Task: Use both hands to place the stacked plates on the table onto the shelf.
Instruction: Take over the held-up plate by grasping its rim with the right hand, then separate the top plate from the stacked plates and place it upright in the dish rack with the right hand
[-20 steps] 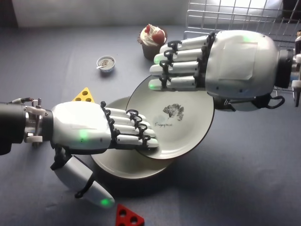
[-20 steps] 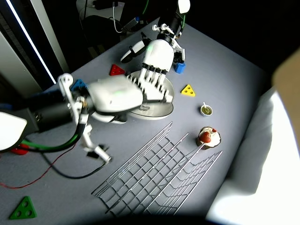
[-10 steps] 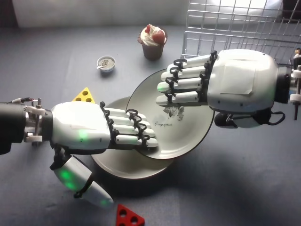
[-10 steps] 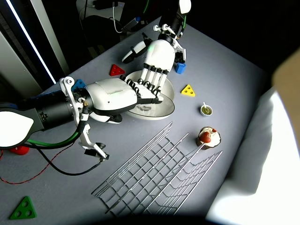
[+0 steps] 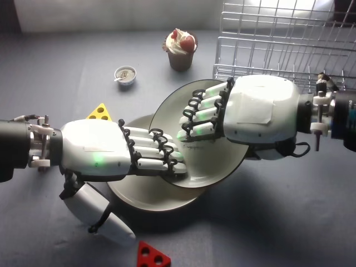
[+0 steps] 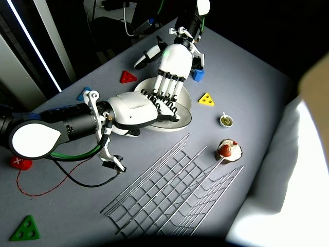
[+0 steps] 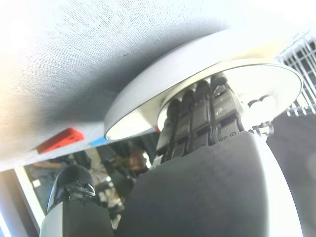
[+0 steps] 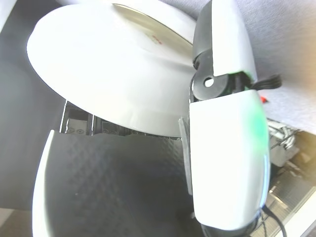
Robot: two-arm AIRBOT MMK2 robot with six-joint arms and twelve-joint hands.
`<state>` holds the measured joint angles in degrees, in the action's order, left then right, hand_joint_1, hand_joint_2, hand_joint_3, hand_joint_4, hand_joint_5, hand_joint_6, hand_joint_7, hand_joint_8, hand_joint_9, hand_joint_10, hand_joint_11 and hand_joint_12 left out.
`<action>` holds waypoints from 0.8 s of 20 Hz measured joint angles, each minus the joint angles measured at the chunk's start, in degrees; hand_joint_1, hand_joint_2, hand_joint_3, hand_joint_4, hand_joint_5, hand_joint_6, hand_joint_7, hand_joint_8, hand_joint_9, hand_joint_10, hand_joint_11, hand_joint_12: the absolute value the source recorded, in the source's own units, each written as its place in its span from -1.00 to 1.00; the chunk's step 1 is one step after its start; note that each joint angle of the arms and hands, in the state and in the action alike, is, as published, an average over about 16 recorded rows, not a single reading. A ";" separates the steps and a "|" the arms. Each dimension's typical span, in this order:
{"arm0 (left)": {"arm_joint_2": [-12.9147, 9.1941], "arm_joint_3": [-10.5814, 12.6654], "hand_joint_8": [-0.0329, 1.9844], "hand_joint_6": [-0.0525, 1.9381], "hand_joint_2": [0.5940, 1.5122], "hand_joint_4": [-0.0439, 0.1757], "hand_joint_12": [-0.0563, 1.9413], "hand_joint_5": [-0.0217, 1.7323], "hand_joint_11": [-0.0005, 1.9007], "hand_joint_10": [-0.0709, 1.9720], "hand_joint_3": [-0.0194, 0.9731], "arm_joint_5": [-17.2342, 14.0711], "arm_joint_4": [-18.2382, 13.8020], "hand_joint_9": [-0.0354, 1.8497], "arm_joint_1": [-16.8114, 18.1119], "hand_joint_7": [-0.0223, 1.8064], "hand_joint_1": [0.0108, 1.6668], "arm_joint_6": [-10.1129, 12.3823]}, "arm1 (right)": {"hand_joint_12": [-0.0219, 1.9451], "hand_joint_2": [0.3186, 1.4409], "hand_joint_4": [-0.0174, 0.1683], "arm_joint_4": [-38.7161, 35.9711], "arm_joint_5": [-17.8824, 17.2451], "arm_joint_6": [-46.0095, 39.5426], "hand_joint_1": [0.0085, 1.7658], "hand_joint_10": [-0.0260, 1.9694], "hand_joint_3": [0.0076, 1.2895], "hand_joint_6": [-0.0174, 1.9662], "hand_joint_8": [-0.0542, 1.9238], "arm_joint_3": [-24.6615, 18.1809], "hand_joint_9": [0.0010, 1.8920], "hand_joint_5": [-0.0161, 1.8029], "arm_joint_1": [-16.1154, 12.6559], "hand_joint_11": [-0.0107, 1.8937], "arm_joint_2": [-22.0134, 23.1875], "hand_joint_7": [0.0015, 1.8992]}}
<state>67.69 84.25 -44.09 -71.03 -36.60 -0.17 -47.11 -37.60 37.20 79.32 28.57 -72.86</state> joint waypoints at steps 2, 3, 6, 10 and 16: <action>-0.11 0.00 -0.98 -0.96 -0.20 -0.61 -0.96 -0.88 -0.91 -0.95 -0.93 0.00 0.26 -0.87 0.02 -0.91 -0.92 0.01 | -0.73 0.14 -0.81 0.29 -0.19 0.03 0.50 -0.95 -0.99 -0.86 -0.94 0.17 -0.38 -0.33 -0.21 -0.41 -0.51 -0.37; -0.23 0.00 -0.98 -0.96 -0.20 -0.61 -0.96 -0.88 -0.91 -0.95 -0.93 0.00 0.42 -0.86 0.07 -0.90 -0.93 0.02 | -0.68 0.13 -0.82 0.45 -0.38 0.06 0.50 -0.94 -0.99 -0.82 -0.93 0.14 -0.33 -0.29 -0.31 -0.38 -0.65 -0.32; -0.85 -0.07 -0.98 -0.95 -0.20 -0.59 -0.95 -0.88 -0.90 -0.94 -0.93 0.03 0.99 -0.85 0.35 -0.89 -0.93 0.06 | -0.59 0.12 -0.84 1.05 -1.09 0.11 0.52 -0.86 -0.99 -0.71 -0.89 -0.27 -0.18 -0.17 -0.63 -0.24 -0.73 -0.16; -2.67 -0.21 -0.97 -0.95 -0.20 -0.58 -0.94 -0.88 -0.89 -0.94 -0.93 0.46 2.47 -0.84 1.22 -0.87 -0.93 0.08 | -0.33 0.09 -0.85 1.58 -2.11 0.08 0.54 -0.75 -0.99 -0.55 -0.86 -1.62 0.00 -0.04 -0.99 -0.08 -0.15 0.04; -7.59 -1.20 -0.96 -0.94 -0.19 -0.58 -0.93 -0.88 -0.88 -0.93 -0.93 1.00 6.21 -0.82 2.81 -0.85 -0.93 0.10 | 0.05 0.02 -0.86 2.17 -2.61 -0.47 0.57 -0.55 -0.99 -0.30 -0.73 -5.09 0.16 0.05 -2.20 0.06 1.67 0.19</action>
<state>60.10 83.05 -43.09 -64.82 -33.79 -0.07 -44.93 -40.21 36.73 74.23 26.37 -71.18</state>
